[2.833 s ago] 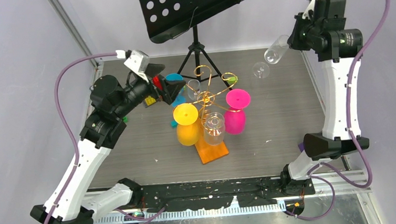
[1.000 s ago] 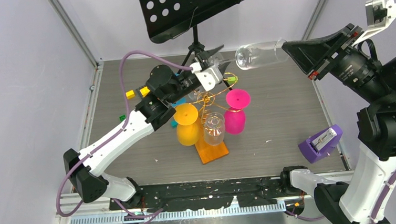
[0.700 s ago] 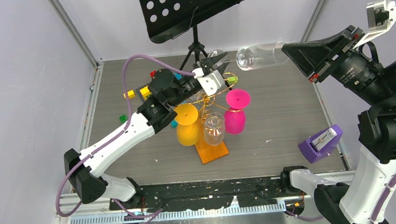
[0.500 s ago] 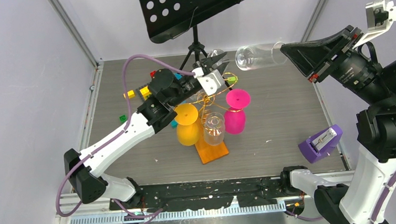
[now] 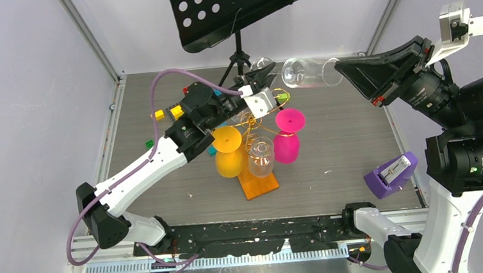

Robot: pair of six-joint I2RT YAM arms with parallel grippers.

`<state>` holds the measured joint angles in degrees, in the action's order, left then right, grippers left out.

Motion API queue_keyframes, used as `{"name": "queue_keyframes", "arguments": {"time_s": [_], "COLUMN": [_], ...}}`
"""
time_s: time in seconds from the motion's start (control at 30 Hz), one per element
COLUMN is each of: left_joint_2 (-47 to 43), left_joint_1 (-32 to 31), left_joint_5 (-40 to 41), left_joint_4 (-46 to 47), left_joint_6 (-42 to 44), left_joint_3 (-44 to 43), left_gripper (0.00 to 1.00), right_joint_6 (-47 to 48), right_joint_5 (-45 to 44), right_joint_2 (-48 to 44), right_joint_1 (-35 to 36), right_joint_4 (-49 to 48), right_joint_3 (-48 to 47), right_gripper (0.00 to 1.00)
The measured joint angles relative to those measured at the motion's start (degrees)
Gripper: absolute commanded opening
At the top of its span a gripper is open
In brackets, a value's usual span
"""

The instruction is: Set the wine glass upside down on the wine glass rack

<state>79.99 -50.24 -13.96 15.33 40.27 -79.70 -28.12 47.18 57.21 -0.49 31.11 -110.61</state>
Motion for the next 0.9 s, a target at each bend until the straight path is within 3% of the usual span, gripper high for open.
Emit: {"name": "queue_keyframes", "arguments": {"time_s": [0.27,0.57,0.9], "left_joint_2": [-1.38,-2.32,-7.26], "left_joint_1": [0.02,0.13,0.87], "left_joint_5": [0.81,4.26,5.4], "left_joint_4": [-1.07,-1.4,-1.95], "left_joint_6": [2.93,3.93,8.33], "left_joint_3": [0.0,0.09,3.37], "left_gripper": [0.0,0.0,0.0], "right_joint_6": [-0.96,1.03,7.28], "right_joint_5": [3.61,4.63,-7.43], "right_joint_2": [-1.97,-5.27,-7.74], "right_joint_1": [0.07,0.07,0.07], "right_joint_4": [-4.39,-5.38,2.45], "right_joint_3": [2.12,2.19,-0.81], "right_gripper": [0.42,0.48,0.51]}}
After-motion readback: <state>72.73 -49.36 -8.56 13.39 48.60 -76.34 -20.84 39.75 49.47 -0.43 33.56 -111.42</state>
